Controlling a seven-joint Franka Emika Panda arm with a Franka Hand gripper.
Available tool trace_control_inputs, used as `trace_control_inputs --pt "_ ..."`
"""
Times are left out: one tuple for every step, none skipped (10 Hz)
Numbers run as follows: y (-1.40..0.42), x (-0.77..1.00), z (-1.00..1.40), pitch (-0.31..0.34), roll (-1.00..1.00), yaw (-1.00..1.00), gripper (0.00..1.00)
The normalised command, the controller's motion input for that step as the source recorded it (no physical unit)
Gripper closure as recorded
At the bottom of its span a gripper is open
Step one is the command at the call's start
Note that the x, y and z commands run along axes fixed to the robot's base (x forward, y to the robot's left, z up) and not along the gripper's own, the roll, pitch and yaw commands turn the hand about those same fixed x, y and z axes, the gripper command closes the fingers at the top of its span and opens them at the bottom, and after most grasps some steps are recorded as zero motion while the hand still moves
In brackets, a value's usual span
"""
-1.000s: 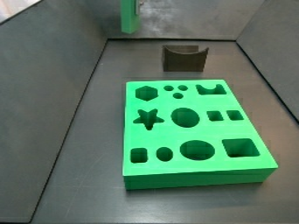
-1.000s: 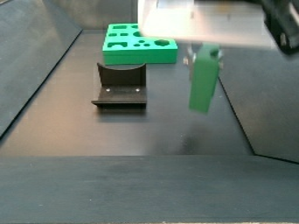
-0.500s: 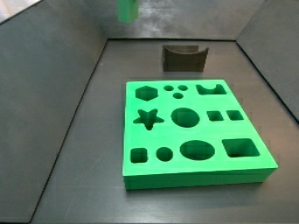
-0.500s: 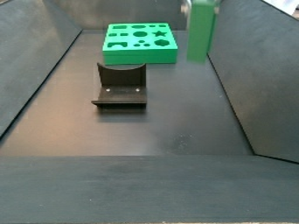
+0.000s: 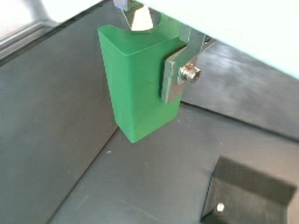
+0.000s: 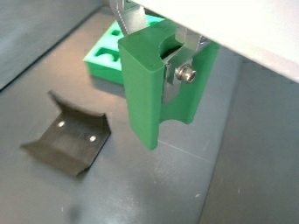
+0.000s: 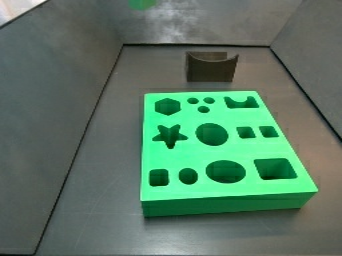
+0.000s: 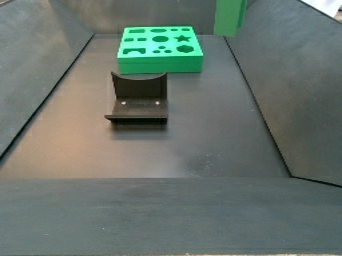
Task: Pick up the arch object. Move up. Rotate the arch object. Move to above the board. Insert the arch object.
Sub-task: Rotate the arch object.
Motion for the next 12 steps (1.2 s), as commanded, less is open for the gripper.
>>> trace_control_inputs --pt "0.00 0.02 -0.04 -0.064 -0.16 -1.00 1.00" --pt "0.01 0.01 -0.04 -0.066 -0.18 -0.92 1.00" --pt "0.01 0.00 -0.03 -0.047 -0.15 -0.56 1.00" --pt "0.01 0.00 -0.02 -0.040 -0.13 -0.42 1.00" --pt "0.01 0.00 -0.01 -0.025 -0.10 -0.20 1.00" --pt "0.01 0.02 0.00 -0.008 -0.03 -1.00 1.00" --pt "0.01 0.01 0.00 -0.008 -0.03 -1.00 1.00" --pt "0.01 0.01 0.00 -0.008 -0.04 -1.00 1.00" --pt "0.01 0.01 0.00 -0.009 -0.04 -1.00 1.00" --pt "0.01 0.01 0.00 -0.011 -0.05 -1.00 1.00" --pt "0.01 0.01 0.00 -0.013 -0.06 -1.00 1.00" --pt "0.01 0.01 0.00 -0.016 -0.08 -1.00 1.00"
